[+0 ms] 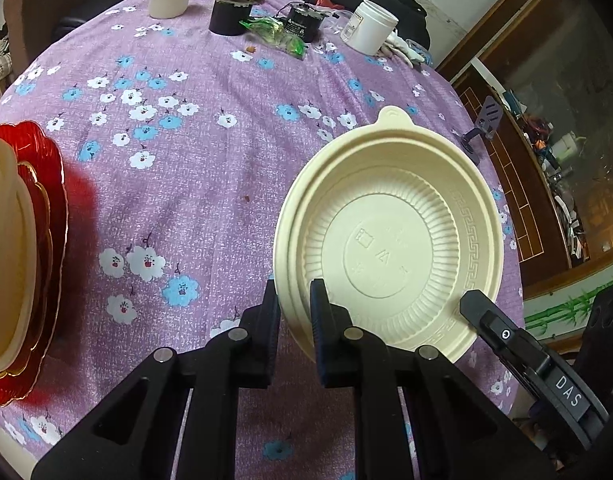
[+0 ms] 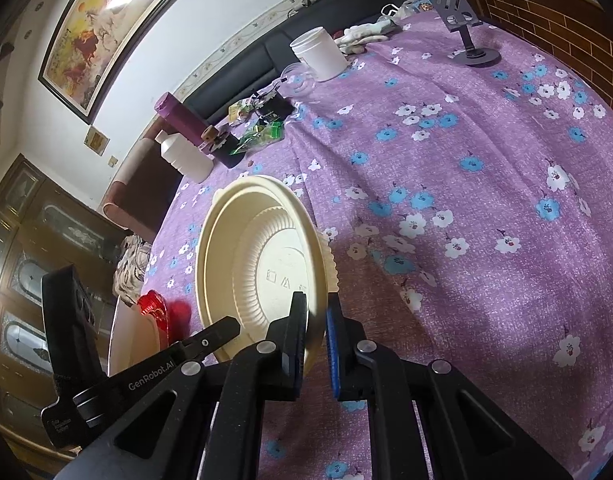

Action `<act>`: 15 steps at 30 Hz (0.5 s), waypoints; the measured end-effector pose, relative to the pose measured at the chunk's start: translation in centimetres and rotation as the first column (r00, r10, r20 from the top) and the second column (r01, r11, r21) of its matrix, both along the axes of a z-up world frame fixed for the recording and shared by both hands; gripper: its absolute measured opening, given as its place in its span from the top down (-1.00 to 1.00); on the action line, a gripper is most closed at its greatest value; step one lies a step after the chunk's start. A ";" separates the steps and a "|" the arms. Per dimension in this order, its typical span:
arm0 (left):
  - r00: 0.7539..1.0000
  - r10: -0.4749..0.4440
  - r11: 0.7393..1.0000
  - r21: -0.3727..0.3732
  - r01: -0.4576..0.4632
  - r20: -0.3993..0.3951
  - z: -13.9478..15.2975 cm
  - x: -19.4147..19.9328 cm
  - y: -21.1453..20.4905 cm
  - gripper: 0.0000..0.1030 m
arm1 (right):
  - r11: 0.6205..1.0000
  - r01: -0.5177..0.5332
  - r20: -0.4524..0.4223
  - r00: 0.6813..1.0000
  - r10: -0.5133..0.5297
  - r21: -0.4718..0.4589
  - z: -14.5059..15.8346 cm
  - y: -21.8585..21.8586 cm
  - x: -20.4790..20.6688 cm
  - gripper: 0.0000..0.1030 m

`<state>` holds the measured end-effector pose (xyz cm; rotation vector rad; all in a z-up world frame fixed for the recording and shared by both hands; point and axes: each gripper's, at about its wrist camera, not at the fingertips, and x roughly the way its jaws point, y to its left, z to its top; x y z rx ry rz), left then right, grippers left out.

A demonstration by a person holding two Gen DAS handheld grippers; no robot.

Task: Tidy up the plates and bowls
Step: 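Lift the cream bowl and carry it toward the red plate stack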

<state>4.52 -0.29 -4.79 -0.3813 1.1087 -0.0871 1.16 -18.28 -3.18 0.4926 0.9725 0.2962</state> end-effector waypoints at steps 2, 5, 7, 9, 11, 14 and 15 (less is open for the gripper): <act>1.000 0.002 1.000 0.014 -0.003 0.010 0.3 -0.2 -0.1 0.77 | 1.000 -0.004 -0.004 1.000 0.004 0.005 -0.1 -0.1 0.1 0.82; 0.999 0.005 0.999 0.050 -0.007 0.039 0.9 -0.5 -0.3 0.77 | 1.000 -0.009 -0.002 1.000 0.009 0.012 0.0 -0.1 0.0 0.82; 0.998 0.007 0.997 0.076 -0.012 0.064 1.4 -0.7 -0.3 0.77 | 1.000 -0.013 0.000 1.000 0.013 0.011 0.0 0.1 0.0 0.82; 0.996 0.012 0.995 0.096 -0.020 0.086 1.8 -1.1 -0.2 0.77 | 1.000 -0.019 0.003 1.000 0.018 0.011 0.1 0.4 0.0 0.82; 0.994 0.019 0.993 0.114 -0.031 0.105 2.1 -1.4 0.1 0.76 | 0.999 -0.032 0.011 0.999 0.032 0.003 0.3 0.9 0.1 0.82; 0.990 0.037 0.989 0.136 -0.055 0.135 2.6 -1.9 0.9 0.76 | 0.999 -0.052 0.022 0.998 0.052 -0.010 0.8 2.0 0.2 0.82; 0.989 0.043 0.988 0.143 -0.064 0.145 2.7 -2.0 1.3 0.76 | 0.998 -0.060 0.028 0.998 0.061 -0.015 0.9 2.4 0.2 0.82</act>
